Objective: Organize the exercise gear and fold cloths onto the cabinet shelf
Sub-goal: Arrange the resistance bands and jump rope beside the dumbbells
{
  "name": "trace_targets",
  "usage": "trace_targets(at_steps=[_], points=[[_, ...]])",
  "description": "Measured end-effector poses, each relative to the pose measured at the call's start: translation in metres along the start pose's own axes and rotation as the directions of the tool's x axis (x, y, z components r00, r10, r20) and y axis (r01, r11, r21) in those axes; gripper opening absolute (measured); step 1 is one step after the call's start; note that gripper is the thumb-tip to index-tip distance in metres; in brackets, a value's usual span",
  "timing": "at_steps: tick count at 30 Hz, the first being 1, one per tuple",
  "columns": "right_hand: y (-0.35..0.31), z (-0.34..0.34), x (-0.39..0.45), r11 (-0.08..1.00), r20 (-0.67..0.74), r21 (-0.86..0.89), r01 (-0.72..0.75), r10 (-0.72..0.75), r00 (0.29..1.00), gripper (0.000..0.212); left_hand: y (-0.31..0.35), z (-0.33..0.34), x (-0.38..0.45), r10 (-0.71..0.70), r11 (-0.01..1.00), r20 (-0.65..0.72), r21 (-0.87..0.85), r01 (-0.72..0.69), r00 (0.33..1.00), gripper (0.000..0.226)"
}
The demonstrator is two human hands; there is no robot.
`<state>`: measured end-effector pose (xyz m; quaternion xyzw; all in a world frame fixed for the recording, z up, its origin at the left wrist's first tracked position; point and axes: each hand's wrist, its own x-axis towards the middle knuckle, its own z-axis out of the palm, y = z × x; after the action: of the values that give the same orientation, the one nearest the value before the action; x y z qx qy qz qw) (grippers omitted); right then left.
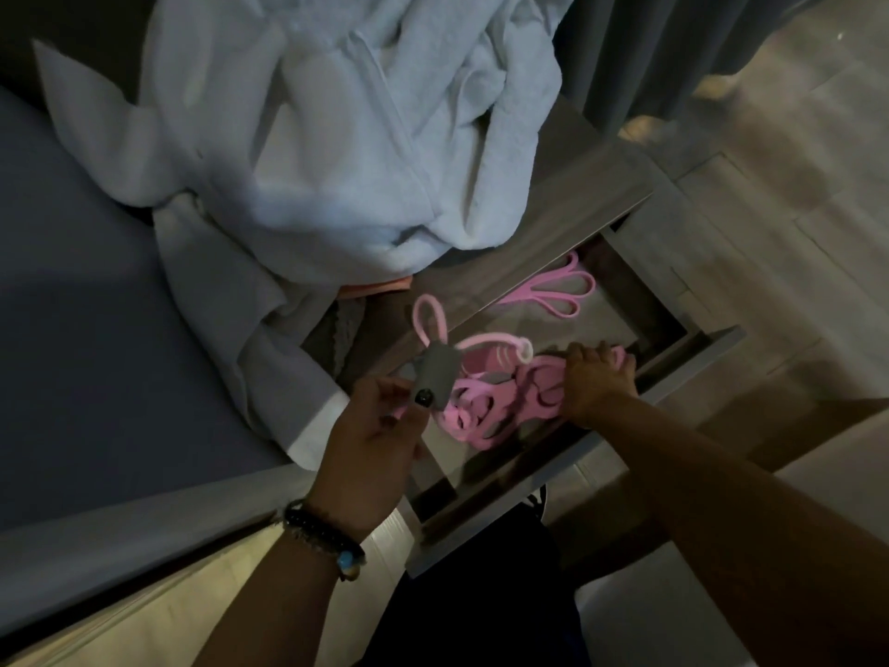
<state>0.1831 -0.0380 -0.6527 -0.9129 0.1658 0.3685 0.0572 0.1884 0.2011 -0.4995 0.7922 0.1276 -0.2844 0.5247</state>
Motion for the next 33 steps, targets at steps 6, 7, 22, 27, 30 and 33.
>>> trace_targets(at_steps=[6,7,22,27,30,33], points=[[0.011,-0.016,-0.006,0.984,-0.086,-0.172,0.040,-0.055,0.995,0.034,0.011,0.008,-0.003,-0.047,0.977,0.037,-0.208,0.053,0.998,0.016],[0.017,-0.022,-0.009,0.994,-0.109,-0.091,0.068,-0.078,0.991,0.026,0.017,0.010,-0.003,-0.065,0.962,0.046,-0.264,0.075,0.997,0.018],[0.023,-0.200,-0.162,0.643,-0.433,0.550,0.532,-0.325,0.841,0.015,0.145,0.008,-0.050,0.168,0.805,-0.184,-0.541,-0.242,0.969,0.056],[0.010,-0.265,-0.224,0.461,-0.536,0.658,0.595,-0.269,0.800,0.013,0.182,-0.019,-0.086,0.258,0.763,-0.269,-0.533,-0.366,0.928,0.051],[-0.001,-0.301,-0.254,0.376,-0.563,0.691,0.618,-0.257,0.786,0.015,0.198,-0.041,-0.104,0.323,0.766,-0.285,-0.480,-0.426,0.902,0.046],[-0.014,-0.331,-0.279,0.306,-0.560,0.711,0.633,-0.297,0.773,0.017,0.213,-0.064,-0.116,0.409,0.799,-0.327,-0.323,-0.508,0.852,0.051]])
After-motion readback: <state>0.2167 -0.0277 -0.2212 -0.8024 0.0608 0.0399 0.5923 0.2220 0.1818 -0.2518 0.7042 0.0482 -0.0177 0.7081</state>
